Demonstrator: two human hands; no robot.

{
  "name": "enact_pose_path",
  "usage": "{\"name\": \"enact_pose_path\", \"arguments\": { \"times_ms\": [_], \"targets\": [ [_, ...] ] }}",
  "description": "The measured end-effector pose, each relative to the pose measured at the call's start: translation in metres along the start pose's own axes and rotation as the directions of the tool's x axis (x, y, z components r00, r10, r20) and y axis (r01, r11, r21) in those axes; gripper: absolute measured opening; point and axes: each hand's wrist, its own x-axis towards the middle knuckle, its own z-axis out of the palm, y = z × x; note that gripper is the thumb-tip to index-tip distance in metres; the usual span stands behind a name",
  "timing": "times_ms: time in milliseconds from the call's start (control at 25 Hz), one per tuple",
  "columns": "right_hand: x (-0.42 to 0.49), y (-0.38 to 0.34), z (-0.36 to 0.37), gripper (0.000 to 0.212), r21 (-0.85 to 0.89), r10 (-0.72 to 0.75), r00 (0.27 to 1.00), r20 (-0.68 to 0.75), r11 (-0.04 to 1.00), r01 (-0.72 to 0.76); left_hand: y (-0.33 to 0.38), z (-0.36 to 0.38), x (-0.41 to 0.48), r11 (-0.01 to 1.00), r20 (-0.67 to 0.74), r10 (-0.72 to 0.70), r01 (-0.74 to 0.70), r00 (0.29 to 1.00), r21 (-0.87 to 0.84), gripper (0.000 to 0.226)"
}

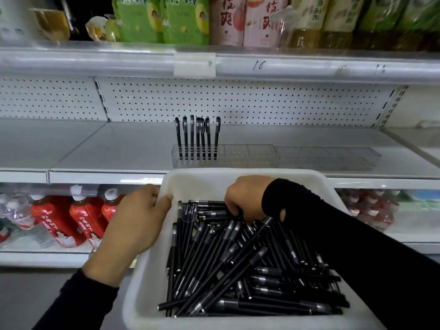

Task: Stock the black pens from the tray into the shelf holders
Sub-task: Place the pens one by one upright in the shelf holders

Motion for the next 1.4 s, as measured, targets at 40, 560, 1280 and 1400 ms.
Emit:
{"name": "enact_pose_path", "arguments": {
  "times_ms": [40,560,1280,1400],
  "targets": [
    [0.000,0.001,0.002,0.022,-0.016,0.009,1.000,-0.028,1.000,-0.010,0.000,0.000,0.000,1.000,0.002,-0.001,0.001,1.000,0.001,0.023],
    [-0.016,0.019,-0.019,0.024,0.762,-0.196,0.977,-0.088,0.619,0.193,-0.001,0.000,0.000,1.000,0.006,-0.005,0.005,1.000,0.021,0.025],
    [0.058,0.088,-0.043,0.020,0.903,0.527,0.749,-0.402,0.093,0.419,0.004,-0.001,-0.002,1.000,-0.011,-0.004,0.004,1.000,0.012,0.022],
    [0.085,0.092,-0.044,0.019,0.906,0.625,0.671,-0.399,0.157,0.393,0.004,0.000,-0.002,1.000,-0.023,-0.001,0.001,1.000,0.005,0.020]
  ]
}}
